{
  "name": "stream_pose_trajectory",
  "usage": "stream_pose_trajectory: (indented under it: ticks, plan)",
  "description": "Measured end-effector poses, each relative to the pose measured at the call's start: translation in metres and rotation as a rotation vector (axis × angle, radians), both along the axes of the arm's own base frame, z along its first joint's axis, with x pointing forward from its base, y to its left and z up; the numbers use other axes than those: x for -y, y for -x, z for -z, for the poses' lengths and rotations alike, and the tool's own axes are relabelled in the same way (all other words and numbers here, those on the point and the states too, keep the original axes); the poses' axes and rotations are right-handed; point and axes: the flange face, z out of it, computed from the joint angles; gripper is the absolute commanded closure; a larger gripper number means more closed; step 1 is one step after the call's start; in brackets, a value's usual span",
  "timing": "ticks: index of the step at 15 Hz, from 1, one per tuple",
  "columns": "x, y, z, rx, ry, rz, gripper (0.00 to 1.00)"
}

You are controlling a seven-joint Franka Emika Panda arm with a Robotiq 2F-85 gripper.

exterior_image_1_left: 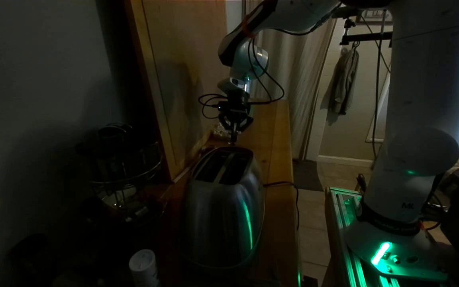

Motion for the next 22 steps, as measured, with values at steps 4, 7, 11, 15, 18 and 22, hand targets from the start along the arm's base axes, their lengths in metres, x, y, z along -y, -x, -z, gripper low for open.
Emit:
stream_pose_trajectory:
  ticks: [4,7,11,15,18,22]
  plan:
    - [-0.004,-0.003,0.006,-0.017,-0.024,-0.015,0.98]
    - [0.0,-0.004,0.01,-0.025,-0.029,-0.012,0.98]
    - [0.006,-0.002,0.015,-0.035,-0.03,-0.001,0.98]
    - [-0.004,-0.007,0.015,-0.03,-0.032,-0.027,0.98]
    - [-0.028,-0.02,0.008,-0.014,-0.027,-0.086,0.98]
    - [-0.052,-0.033,0.0,0.011,0.007,-0.155,0.98]
